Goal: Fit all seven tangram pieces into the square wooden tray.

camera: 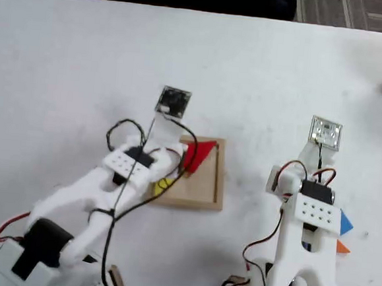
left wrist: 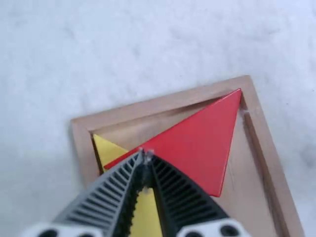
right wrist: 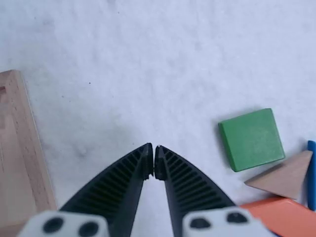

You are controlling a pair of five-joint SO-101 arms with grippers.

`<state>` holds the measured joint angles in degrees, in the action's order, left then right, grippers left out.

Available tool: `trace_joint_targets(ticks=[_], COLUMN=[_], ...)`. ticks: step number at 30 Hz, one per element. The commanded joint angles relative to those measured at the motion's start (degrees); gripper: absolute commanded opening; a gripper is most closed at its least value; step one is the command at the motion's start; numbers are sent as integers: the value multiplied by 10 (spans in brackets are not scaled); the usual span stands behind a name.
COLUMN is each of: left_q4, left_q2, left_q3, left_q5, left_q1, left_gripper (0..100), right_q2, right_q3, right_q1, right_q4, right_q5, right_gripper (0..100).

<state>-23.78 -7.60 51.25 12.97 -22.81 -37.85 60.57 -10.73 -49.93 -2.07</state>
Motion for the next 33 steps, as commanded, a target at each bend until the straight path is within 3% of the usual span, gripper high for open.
trace_joint_targets(ticks=[1, 6, 25, 29, 33], left_q4=[7, 0, 37, -3, -35], left_q2=[29, 68, 70, 41, -35], left_q3=[-43, -97, -113, -105, -51], left_q5=[0, 0, -4, -5, -5], left_q1=[-5, -4, 30, 14, -45], left_gripper=[20, 20, 20, 20, 20], right_q2=[-17, -17, -17, -17, -17], right_q3=[-3, -3, -2, -2, -2], right_q1=[-3, -3, -2, -2, -2], right_q4=[11, 11, 11, 11, 11], right_q5=[-8, -8, -8, -8, -8], right_gripper=[18, 18, 18, 18, 18])
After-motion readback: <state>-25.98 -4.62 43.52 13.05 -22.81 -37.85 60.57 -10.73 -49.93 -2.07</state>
